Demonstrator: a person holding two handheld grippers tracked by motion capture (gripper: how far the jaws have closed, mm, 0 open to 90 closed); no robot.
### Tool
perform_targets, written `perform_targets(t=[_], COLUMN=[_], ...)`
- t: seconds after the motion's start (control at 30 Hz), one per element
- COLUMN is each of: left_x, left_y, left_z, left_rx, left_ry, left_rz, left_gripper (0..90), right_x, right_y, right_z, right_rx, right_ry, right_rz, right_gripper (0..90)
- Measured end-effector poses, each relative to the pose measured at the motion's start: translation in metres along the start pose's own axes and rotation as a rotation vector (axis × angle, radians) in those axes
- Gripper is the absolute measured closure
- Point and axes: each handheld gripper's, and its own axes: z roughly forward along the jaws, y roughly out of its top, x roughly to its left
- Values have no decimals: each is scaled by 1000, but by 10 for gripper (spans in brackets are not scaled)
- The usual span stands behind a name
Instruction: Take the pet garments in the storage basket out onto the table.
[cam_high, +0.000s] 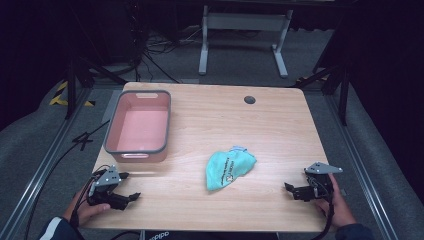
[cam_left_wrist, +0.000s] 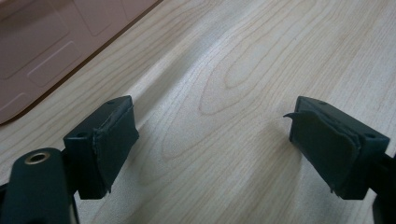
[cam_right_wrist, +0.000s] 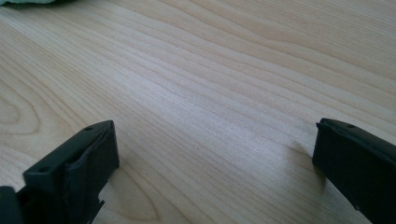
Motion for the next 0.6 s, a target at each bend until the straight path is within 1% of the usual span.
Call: perform_targets(t=[0.6], left_x=[0], left_y=[0], left_z=[0], left_rx=[0], left_ry=[3], left_rz=[1], left_gripper=[147], right_x=[0], right_y=[0], right_z=[1], right_rx=[1], right_ry=[1], right_rz=[-6], right_gripper=[7])
